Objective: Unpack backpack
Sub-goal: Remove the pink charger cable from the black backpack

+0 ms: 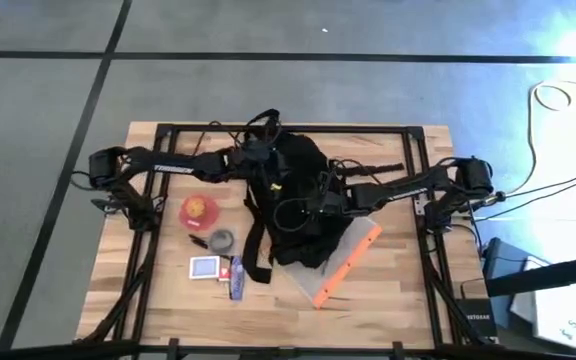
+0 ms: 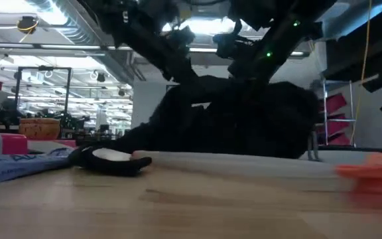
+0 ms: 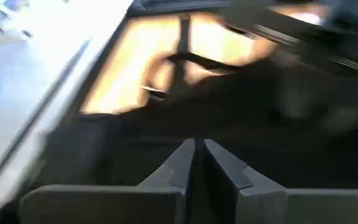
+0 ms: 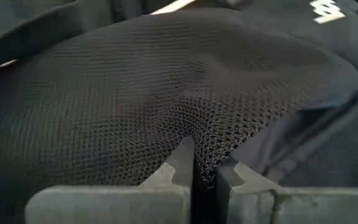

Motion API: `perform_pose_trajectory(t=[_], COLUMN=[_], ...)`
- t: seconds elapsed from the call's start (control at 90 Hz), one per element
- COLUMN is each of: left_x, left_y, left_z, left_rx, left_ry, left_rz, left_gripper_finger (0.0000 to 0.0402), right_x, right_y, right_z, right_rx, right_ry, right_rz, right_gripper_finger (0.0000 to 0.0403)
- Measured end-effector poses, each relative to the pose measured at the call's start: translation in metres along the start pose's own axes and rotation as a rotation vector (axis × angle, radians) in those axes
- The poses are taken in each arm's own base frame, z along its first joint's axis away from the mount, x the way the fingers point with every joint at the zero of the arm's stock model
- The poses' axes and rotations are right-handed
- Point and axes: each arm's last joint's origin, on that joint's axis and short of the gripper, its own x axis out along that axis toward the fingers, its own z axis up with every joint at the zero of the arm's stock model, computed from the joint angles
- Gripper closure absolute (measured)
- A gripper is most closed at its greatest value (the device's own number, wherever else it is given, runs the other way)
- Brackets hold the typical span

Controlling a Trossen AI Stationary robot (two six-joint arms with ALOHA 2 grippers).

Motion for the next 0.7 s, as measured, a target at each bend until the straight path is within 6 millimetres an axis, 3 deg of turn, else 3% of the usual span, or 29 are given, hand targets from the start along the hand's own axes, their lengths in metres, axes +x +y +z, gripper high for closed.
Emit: perform_pose_trajectory(t=[0.189,0.378,0.511,0.6,0.7], left_x=[-0.01,-0.015,-0.016,-0.014,-0.011], left_y=[-0.032,-0.066,-0.081,-0.087,-0.093], left_z=[-0.003,-0.013,-0.017,-0.019,-0.019], left_rx=[0.005,0.044,0.023,0.018,0.046], left_ry=[0.096,0.172,0.131,0.125,0.103], left_rz=[-0.094,-0.106,-0.142,-0.158,-0.194], left_gripper_finger=[0.0385,0.0385,0.0385,0.0385,0.0385], right_x=[0.005,0.005,0.005,0.005,0.004], right_y=[-0.016,-0.014,-0.012,-0.012,-0.01], right_z=[0.001,0.002,0.001,0.001,0.003], right_rx=[0.037,0.018,-0.021,-0.056,-0.126], right_ry=[0.011,0.004,0.014,0.011,-0.005], right_rz=[-0.019,0.019,0.061,0.083,0.114], right_gripper_finger=[0.0403,0.0403,0.0398,0.0377,0.0327])
